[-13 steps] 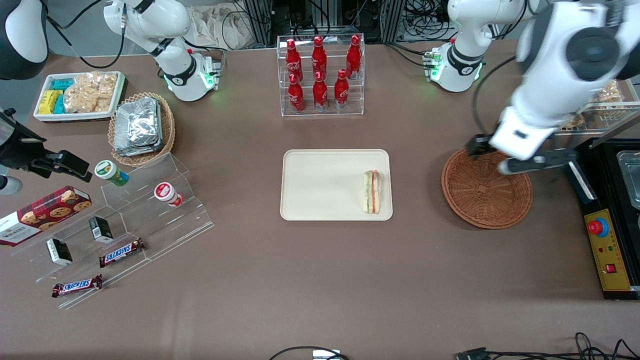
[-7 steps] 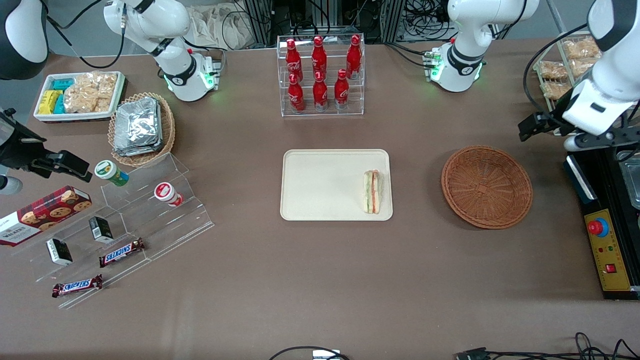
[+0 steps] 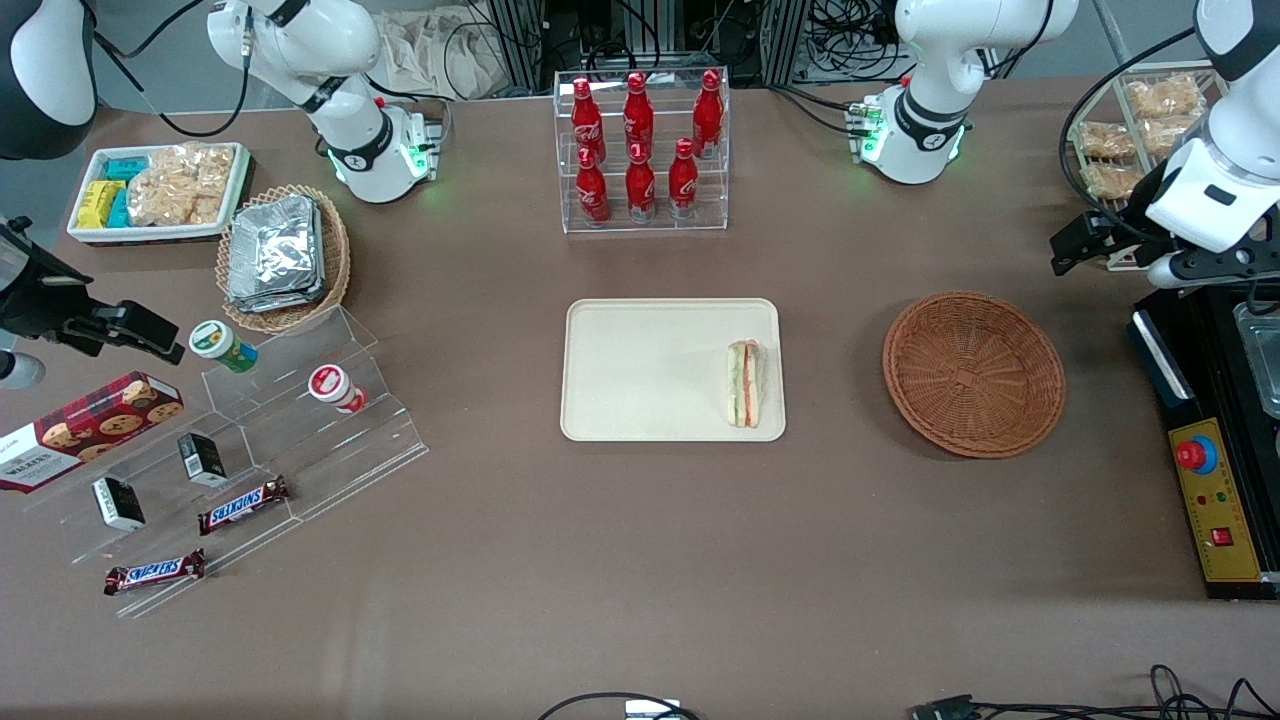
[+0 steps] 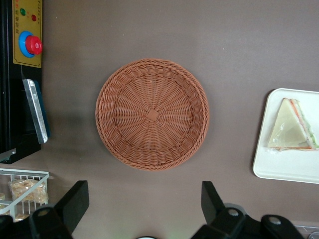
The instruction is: Place sandwich from basket to tray
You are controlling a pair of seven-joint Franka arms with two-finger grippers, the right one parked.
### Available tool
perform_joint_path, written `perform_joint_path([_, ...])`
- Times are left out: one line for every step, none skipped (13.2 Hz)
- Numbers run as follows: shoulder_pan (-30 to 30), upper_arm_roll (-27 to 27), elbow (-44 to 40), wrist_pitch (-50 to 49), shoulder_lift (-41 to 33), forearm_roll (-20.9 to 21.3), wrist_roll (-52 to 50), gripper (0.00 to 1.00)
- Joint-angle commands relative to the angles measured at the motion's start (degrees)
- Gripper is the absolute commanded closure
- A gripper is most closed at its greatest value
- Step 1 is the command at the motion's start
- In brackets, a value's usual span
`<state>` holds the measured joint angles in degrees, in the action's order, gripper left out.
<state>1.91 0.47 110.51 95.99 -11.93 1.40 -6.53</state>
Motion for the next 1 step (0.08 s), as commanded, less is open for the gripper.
perform_joint_path([0.47, 0.58, -1.95, -1.59, 0.41, -0.7, 0.64, 0.0])
